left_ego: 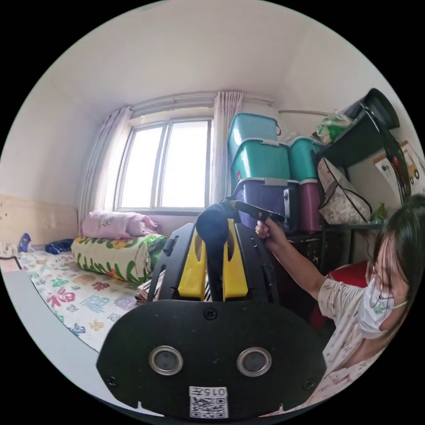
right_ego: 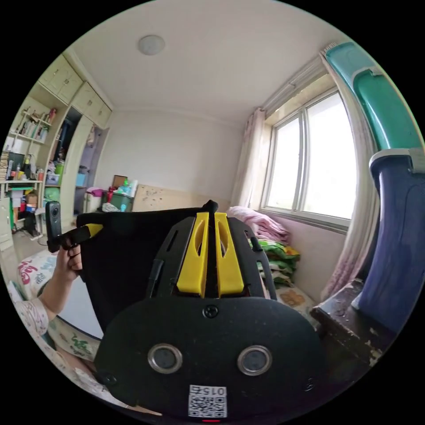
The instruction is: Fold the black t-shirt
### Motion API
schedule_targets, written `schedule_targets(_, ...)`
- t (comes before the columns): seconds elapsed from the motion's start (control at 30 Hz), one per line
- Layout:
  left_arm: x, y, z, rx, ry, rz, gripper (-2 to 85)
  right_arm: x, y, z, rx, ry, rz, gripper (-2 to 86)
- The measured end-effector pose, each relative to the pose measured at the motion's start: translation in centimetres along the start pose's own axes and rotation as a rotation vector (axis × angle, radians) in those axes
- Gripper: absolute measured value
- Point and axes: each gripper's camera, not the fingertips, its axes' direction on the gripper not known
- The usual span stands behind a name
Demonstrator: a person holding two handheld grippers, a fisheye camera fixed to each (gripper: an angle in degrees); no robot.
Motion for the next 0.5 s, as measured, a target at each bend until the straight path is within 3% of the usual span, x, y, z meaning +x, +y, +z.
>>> schedule_targets(0.13,-4.3,6.7,8.8,-0.045,0.0,-0.092,5.6,3.6,-0.3,8.4,-0.095,0.202,-0.047,0.3)
schedule_targets(0.27,-10.7,14.6,19.6,-0.176,-0.127,-0.14,5.7,8.3,1.2,21.8,-0.251,0.347,-0.077,0.5)
schedule_targets(0.37,-16.4,21.2,26.3,-0.302,-0.204,-0.231,5.8,11.4,3.8,30.8,-0.39,0.361,-0.018,0.9)
schedule_targets(0.5,-22.2,27.8,29.9,-0.358,-0.234,-0.323,6.0,13.6,7.1,37.8,-0.408,0.331,0.001,1.7)
